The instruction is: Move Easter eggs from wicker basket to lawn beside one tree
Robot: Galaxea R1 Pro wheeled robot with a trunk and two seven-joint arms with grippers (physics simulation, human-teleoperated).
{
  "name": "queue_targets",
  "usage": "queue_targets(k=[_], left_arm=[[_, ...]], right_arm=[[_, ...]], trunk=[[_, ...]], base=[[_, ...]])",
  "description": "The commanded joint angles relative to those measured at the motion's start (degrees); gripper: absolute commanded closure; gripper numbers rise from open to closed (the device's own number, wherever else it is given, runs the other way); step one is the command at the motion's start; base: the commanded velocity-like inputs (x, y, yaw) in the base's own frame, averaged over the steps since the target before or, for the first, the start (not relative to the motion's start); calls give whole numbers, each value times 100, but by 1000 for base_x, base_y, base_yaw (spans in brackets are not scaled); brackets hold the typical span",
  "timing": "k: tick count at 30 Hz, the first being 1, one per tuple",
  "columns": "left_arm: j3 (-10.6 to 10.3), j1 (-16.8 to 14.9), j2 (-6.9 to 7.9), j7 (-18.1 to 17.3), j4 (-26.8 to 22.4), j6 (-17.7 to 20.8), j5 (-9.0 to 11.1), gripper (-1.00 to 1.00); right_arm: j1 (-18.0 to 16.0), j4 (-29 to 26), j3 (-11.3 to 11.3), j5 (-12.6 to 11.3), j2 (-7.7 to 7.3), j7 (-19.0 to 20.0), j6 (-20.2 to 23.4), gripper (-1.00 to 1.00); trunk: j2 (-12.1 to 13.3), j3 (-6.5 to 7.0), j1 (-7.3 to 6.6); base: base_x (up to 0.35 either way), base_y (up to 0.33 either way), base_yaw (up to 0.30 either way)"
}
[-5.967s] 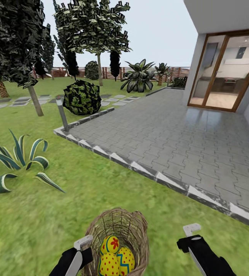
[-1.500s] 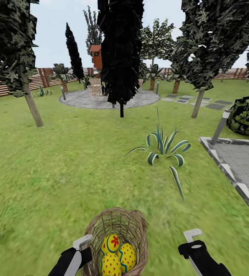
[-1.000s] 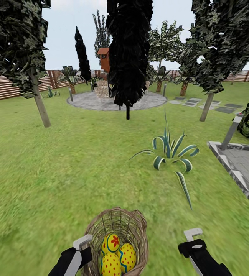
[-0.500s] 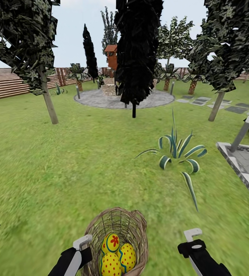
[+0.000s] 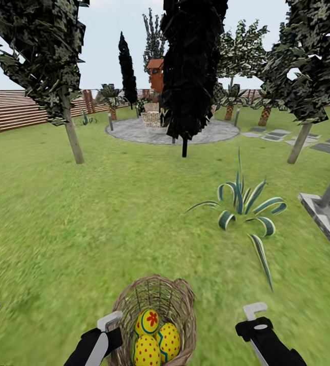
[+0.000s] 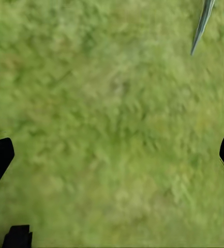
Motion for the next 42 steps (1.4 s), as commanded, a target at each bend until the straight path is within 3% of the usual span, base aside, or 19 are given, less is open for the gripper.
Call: queue_targets(k=[1, 42], left_arm=[[11, -5, -5, 38, -12, 5, 84, 100], [11, -5, -11, 35, -14, 5, 84, 100]], right_arm=[[0, -13, 42, 34, -8, -24, 53, -100], [-1, -4, 33, 39, 1, -21, 53, -100]], trunk=[[-9, -9, 6], [-9, -9, 6]], base=[[333, 0, 288], [333, 0, 294]])
